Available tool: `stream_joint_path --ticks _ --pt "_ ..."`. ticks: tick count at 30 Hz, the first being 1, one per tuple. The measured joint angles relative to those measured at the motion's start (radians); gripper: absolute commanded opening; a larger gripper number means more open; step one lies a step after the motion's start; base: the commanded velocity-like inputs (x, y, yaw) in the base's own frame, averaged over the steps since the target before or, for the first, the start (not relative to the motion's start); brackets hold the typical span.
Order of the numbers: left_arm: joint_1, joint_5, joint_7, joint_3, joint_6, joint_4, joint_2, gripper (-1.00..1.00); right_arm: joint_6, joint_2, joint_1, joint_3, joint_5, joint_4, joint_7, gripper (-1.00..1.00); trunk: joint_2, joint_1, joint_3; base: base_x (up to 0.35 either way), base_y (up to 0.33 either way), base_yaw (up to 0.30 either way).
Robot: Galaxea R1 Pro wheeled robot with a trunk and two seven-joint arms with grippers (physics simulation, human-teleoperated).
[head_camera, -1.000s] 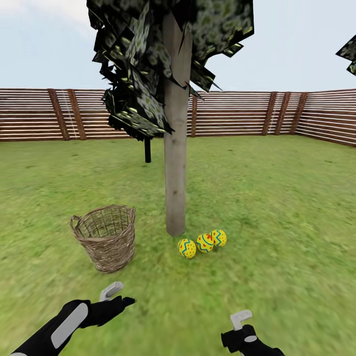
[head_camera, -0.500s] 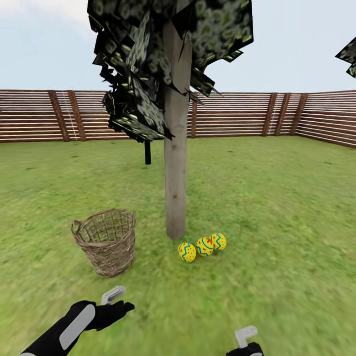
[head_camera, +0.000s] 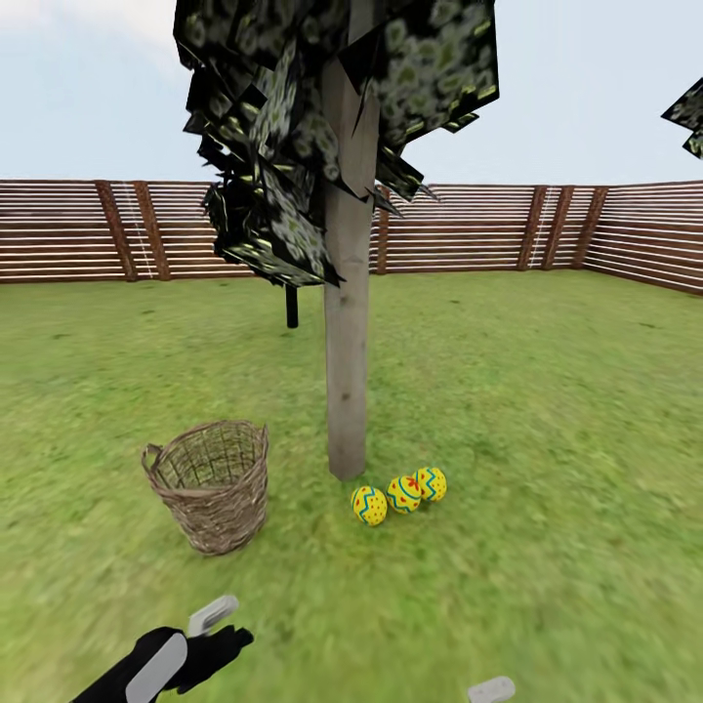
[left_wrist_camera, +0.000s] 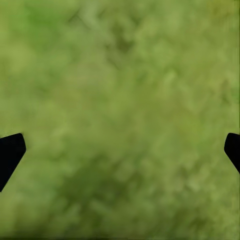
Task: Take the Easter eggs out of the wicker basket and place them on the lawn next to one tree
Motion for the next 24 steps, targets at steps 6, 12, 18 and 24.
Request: stream_joint_path --ticks 6,12,18,24 --pt "0.001 0.003 0.132 -0.001 -0.023 0.014 -0.024 1.0 -0.014 -0.001 0.001 -0.001 -0.002 -0.002 0.0 1.0 0.042 -0.023 0.019 0.0 0.0 0.0" --pt "0.005 -0.055 0.158 -0.004 -0.088 0.134 -0.104 1.0 -0.06 0.001 0.002 -0.001 -0.006 -0.001 0.001 1.0 0.084 -0.046 0.038 0.0 0.0 0.0" --pt "0.005 -0.093 0.16 -0.003 -0.136 0.157 -0.113 1.0 -0.065 0.002 0.002 -0.001 -0.003 -0.001 0.004 1.0 0.126 -0.069 0.056 0.0 0.0 0.0" --pt "0.005 -0.096 0.16 -0.003 -0.142 0.221 -0.121 1.0 -0.066 0.002 0.002 -0.001 -0.003 0.0 0.007 1.0 0.168 -0.092 0.075 0.0 0.0 0.0"
